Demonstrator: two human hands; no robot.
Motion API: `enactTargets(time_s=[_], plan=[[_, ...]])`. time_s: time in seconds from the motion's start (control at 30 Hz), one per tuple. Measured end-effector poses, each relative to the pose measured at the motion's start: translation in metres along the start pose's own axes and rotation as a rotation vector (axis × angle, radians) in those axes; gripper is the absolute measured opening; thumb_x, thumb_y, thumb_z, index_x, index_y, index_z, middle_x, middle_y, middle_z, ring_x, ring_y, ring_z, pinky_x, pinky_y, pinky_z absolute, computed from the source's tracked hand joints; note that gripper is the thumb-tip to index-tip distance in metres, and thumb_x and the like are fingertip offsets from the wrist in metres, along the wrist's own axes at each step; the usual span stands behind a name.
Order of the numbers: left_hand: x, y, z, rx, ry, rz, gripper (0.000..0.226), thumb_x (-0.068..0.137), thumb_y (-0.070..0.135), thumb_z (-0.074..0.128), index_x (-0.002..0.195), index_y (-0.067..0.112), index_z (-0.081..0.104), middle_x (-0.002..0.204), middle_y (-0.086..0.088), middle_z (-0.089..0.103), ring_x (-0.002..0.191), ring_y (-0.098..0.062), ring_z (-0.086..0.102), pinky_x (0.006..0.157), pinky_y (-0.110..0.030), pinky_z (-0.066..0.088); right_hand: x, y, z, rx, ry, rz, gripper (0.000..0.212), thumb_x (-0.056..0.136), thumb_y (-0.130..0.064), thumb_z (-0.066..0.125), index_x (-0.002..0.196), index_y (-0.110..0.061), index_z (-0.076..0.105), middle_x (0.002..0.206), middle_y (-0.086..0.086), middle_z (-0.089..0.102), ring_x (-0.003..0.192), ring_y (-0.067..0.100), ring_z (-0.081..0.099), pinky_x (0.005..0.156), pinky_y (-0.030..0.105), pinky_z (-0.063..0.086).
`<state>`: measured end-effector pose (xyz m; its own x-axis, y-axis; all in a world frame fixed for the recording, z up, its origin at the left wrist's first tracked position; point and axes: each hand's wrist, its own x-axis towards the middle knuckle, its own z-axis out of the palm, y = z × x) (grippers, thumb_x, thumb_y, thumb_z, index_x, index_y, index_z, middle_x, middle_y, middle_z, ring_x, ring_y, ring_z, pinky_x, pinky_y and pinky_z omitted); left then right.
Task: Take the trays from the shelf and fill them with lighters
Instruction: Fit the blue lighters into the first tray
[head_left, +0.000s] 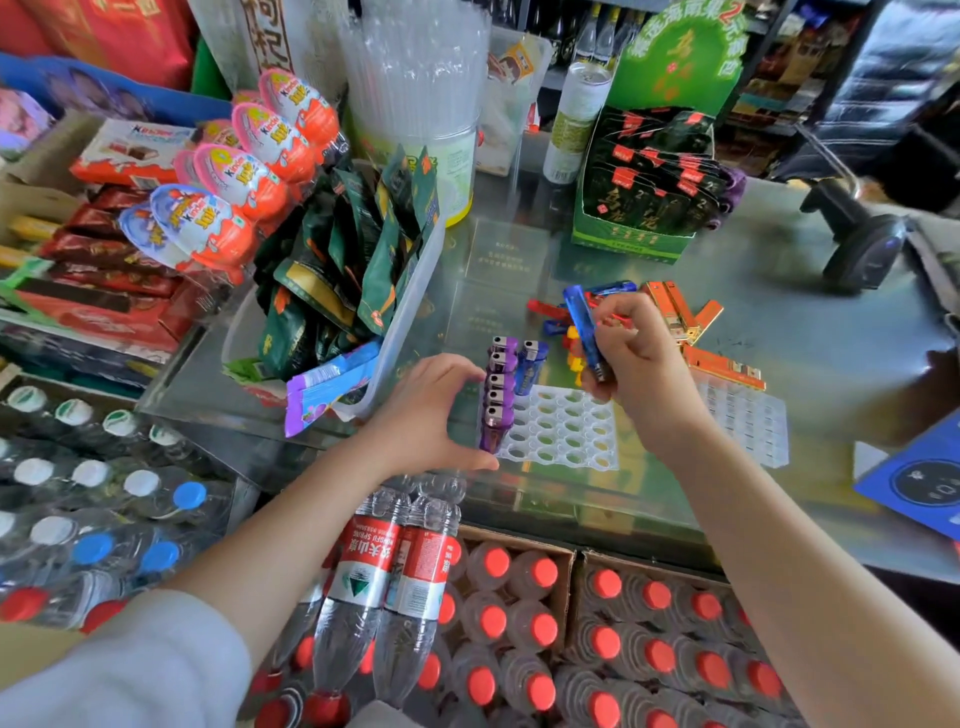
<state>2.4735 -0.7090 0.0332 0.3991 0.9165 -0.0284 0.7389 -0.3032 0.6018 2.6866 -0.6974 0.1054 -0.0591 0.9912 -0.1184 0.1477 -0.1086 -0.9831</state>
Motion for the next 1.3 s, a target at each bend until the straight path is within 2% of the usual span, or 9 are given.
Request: enactTargets(time_s=[0.23, 0.37, 0.5, 0.6, 0.7, 0.8, 0.93, 1.1, 1.3], plan=[[-0.002, 0.004, 0.0, -0.009, 0.002, -0.04, 0.097, 0.045, 0.072, 0.055, 0.125, 0.019, 0.042, 0.128, 0.004, 0.041, 0.122, -0.015, 0.034, 0.104, -0.036, 0.031, -0.03, 0.008, -0.001, 0.349, -0.181, 0.168, 0.033, 0.094, 0.001, 0.037, 0.096, -0.018, 0.064, 0.075, 0.003, 0.067, 0.075, 0.018, 0.069, 0.065, 0.021, 0.055], [-0.003, 0.001, 0.002, -0.01, 0.051, -0.024, 0.098, 0.045, 0.075, 0.057, 0.124, 0.017, 0.047, 0.127, 0.002, 0.045, 0.119, -0.016, 0.04, 0.102, -0.033, 0.033, -0.038, 0.017, 0.005, 0.028, -0.145, -0.012, 0.023, 0.086, 0.001, 0.055, 0.096, -0.019, 0.062, 0.063, -0.006, 0.067, 0.066, 0.008, 0.064, 0.062, 0.017, 0.051], [-0.004, 0.003, 0.002, 0.009, 0.043, -0.027, 0.094, 0.05, 0.064, 0.073, 0.126, 0.016, 0.045, 0.13, 0.001, 0.045, 0.121, -0.016, 0.039, 0.102, -0.029, 0.03, -0.036, 0.026, 0.014, -0.263, -0.042, -0.121, 0.013, 0.093, -0.014, 0.049, 0.082, -0.019, 0.057, 0.057, -0.003, 0.062, 0.047, 0.004, 0.045, 0.052, 0.017, 0.04], [-0.004, 0.004, 0.001, 0.018, 0.044, -0.025, 0.088, 0.055, 0.053, 0.079, 0.127, 0.015, 0.044, 0.131, 0.001, 0.044, 0.122, -0.016, 0.038, 0.102, -0.029, 0.029, -0.031, 0.032, 0.022, -0.452, -0.053, -0.148, 0.015, 0.094, -0.018, 0.046, 0.083, -0.013, 0.053, 0.061, -0.007, 0.06, 0.05, 0.0, 0.05, 0.056, 0.017, 0.041], [-0.004, 0.004, 0.001, 0.0, 0.039, -0.03, 0.088, 0.053, 0.058, 0.076, 0.125, 0.017, 0.046, 0.129, 0.002, 0.045, 0.12, -0.016, 0.039, 0.101, -0.032, 0.033, -0.025, 0.033, 0.027, -0.594, -0.086, -0.15, 0.013, 0.095, -0.019, 0.045, 0.092, -0.006, 0.048, 0.069, -0.01, 0.06, 0.056, -0.003, 0.055, 0.054, 0.01, 0.039], [-0.004, 0.004, 0.001, -0.011, 0.039, -0.03, 0.088, 0.052, 0.059, 0.076, 0.124, 0.018, 0.047, 0.127, 0.002, 0.046, 0.119, -0.015, 0.04, 0.1, -0.033, 0.034, -0.021, 0.031, 0.027, -0.722, -0.117, -0.154, 0.009, 0.095, -0.021, 0.046, 0.096, -0.014, 0.041, 0.079, 0.003, 0.069, 0.065, 0.014, 0.063, 0.058, 0.024, 0.048], [-0.004, 0.003, 0.001, -0.009, 0.054, -0.006, 0.094, 0.046, 0.072, 0.058, 0.121, 0.017, 0.048, 0.125, 0.001, 0.048, 0.117, -0.015, 0.041, 0.099, -0.029, 0.032, -0.018, 0.023, 0.028, -1.004, -0.152, -0.188, 0.026, 0.095, -0.026, 0.046, 0.114, -0.009, 0.043, 0.083, 0.007, 0.07, 0.07, 0.026, 0.065, 0.062, 0.037, 0.054], [-0.005, 0.004, 0.0, -0.013, 0.064, -0.005, 0.091, 0.047, 0.071, 0.056, 0.121, 0.018, 0.048, 0.125, 0.001, 0.048, 0.118, -0.016, 0.042, 0.1, -0.035, 0.035, -0.009, 0.015, 0.025, -1.037, -0.219, -0.151, 0.027, 0.095, -0.029, 0.045, 0.109, -0.005, 0.046, 0.079, 0.009, 0.071, 0.07, 0.026, 0.067, 0.066, 0.041, 0.056], [-0.003, 0.002, 0.003, 0.008, 0.074, 0.014, 0.088, 0.05, 0.068, 0.057, 0.12, 0.017, 0.049, 0.124, -0.001, 0.049, 0.117, -0.018, 0.043, 0.101, -0.037, 0.035, 0.004, 0.009, 0.017, -1.039, -0.273, -0.186, 0.022, 0.093, -0.026, 0.05, 0.076, -0.013, 0.048, 0.068, 0.004, 0.069, 0.063, 0.023, 0.067, 0.064, 0.041, 0.057]])
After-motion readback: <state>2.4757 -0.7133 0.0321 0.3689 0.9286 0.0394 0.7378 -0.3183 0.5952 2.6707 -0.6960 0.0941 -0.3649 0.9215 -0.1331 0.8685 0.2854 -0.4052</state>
